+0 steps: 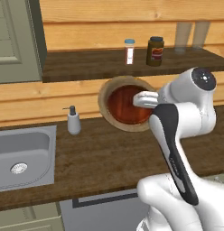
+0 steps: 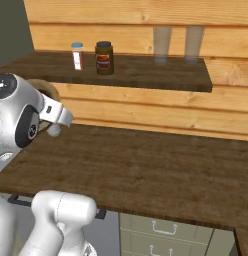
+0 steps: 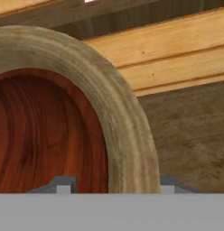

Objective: Pick up the bowls on the counter and stack them on top of one another in the open cabinet. Place the smaller bowl on top of the larger bowl.

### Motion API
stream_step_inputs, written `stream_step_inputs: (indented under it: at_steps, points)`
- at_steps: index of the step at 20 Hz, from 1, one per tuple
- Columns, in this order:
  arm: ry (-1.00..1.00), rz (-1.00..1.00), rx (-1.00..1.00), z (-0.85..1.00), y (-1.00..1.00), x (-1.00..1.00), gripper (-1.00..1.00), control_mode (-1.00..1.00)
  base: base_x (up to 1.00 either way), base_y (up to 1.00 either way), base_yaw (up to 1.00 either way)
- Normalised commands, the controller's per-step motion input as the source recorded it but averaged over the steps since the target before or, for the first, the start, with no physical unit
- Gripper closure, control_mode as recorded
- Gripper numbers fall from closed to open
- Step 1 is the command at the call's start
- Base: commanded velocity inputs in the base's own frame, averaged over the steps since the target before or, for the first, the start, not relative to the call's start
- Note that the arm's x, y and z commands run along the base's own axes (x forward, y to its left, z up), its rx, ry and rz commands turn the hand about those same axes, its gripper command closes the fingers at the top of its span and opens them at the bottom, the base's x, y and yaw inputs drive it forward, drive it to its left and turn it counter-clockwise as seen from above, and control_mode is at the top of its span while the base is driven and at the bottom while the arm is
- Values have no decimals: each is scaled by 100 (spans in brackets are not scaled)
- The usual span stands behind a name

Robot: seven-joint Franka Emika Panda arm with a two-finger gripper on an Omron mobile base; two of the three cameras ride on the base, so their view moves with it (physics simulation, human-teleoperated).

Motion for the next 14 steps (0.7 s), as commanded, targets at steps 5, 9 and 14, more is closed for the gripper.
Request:
stream_step_inputs:
  at_steps: [5,9,14]
  points:
    - [-10,1,-2,99,7,-14,100,-100,0,0,0]
    - [-5,-3,-7,95,20,7,100,-100,0,0,0]
    - [0,-18,-9,36,40,52,100,-100,0,0,0]
